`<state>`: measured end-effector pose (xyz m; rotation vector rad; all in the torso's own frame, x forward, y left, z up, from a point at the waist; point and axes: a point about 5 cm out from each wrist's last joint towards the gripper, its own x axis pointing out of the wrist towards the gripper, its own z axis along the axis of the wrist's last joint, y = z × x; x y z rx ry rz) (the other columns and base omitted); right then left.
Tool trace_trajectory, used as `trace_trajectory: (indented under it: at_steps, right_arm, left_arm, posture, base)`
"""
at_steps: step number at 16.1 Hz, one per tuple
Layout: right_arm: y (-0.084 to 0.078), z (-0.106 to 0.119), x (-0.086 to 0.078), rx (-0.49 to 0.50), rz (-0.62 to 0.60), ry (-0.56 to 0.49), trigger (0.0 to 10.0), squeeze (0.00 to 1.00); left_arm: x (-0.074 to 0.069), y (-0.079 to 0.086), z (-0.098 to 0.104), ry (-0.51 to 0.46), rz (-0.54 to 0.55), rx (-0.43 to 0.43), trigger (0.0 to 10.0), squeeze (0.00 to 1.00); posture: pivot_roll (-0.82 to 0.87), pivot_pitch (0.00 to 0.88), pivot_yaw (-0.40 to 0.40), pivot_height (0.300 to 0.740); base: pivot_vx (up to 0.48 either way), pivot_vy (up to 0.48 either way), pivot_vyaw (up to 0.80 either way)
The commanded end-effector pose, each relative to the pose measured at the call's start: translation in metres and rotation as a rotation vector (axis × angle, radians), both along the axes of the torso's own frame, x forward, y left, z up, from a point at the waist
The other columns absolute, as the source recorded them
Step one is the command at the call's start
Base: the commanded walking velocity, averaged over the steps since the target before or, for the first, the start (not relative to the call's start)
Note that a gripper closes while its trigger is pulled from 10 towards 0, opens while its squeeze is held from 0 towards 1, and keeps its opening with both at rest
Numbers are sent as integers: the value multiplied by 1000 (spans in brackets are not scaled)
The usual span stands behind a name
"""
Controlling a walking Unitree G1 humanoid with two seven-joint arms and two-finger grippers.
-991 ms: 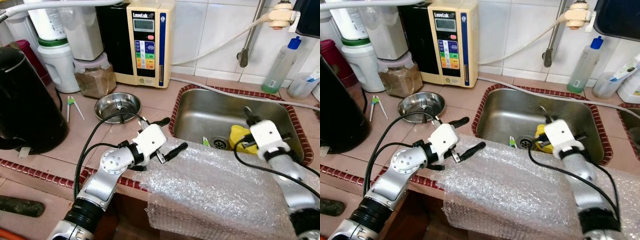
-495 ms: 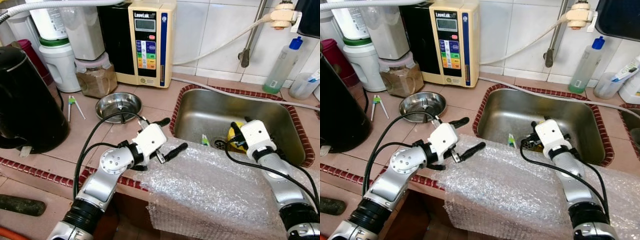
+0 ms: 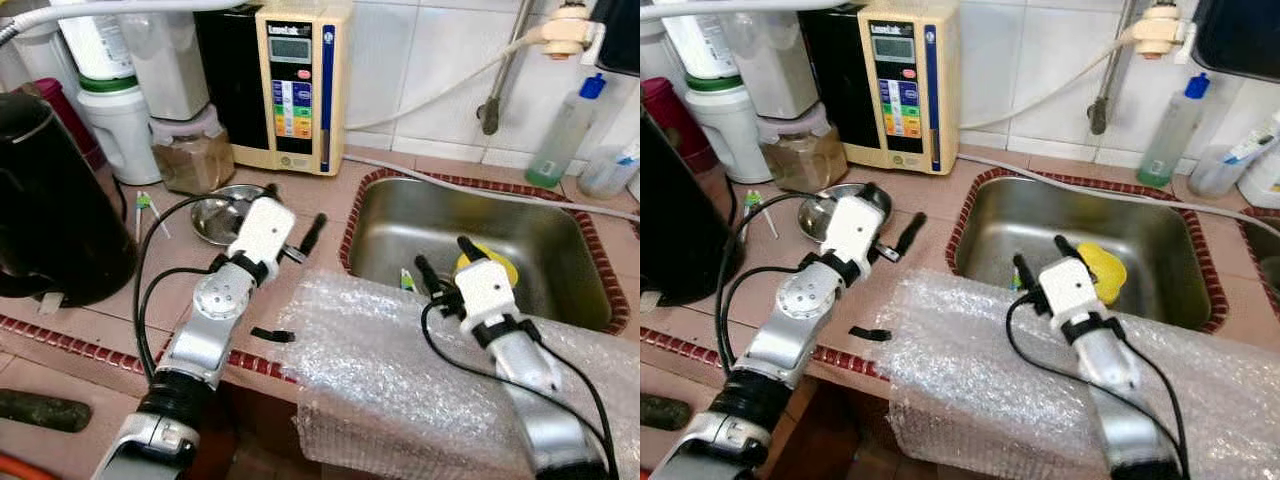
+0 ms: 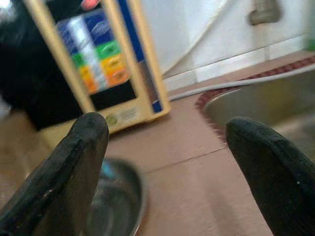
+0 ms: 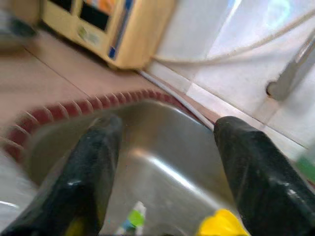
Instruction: Kitchen organization
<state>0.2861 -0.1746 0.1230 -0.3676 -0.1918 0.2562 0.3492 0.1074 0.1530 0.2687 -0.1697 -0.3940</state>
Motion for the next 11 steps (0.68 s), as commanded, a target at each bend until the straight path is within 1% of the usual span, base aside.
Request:
trace_trajectory:
  at_steps: [1, 2, 3, 4, 7, 8, 9, 10, 11]
  right_arm:
    - [8, 7, -4, 38, 22, 1, 10000, 1000]
    - [14, 10, -10, 72, 44, 18, 10000, 1000]
    - [17, 12, -13, 85, 50, 22, 10000, 1000]
    - [24, 12, -18, 126, 80, 46, 10000, 1000]
    - [43, 13, -30, 155, 148, 83, 10000, 1000]
    - [54, 11, -36, 175, 194, 115, 10000, 1000]
    - [58, 10, -38, 182, 212, 132, 10000, 1000]
    - [63, 9, -42, 197, 241, 165, 10000, 1000]
    - [67, 6, -45, 207, 252, 193, 10000, 1000]
  left_arm:
    - [3, 5, -1, 4, 34, -22, 10000, 1000]
    - [4, 7, -4, 4, 42, -34, 10000, 1000]
    - [4, 9, -7, 14, 57, -39, 10000, 1000]
    - [6, 12, -12, 43, 92, -58, 10000, 1000]
    - [9, 17, -25, 122, 156, -105, 10000, 1000]
    - [10, 20, -29, 147, 173, -124, 10000, 729]
    - [10, 21, -30, 156, 177, -130, 10000, 137]
    - [11, 22, -32, 167, 180, -141, 10000, 0]
    - [11, 24, -35, 185, 179, -147, 10000, 0]
  posture:
    - [52, 0, 26, 740]
    - [45, 0, 26, 740]
    - [42, 0, 27, 740]
    - [40, 0, 27, 740]
    - [38, 0, 24, 740]
    - [37, 0, 24, 740]
    - [36, 0, 23, 740]
    - [37, 0, 23, 740]
    - [37, 0, 21, 740]
  base:
    - [0, 0, 0]
    - [0, 0, 0]
    - [0, 0, 0]
    - [0, 0, 0]
    - [0, 0, 0]
    - [0, 0, 0]
    - [0, 0, 0]
    - [0, 0, 0]
    - [0, 0, 0]
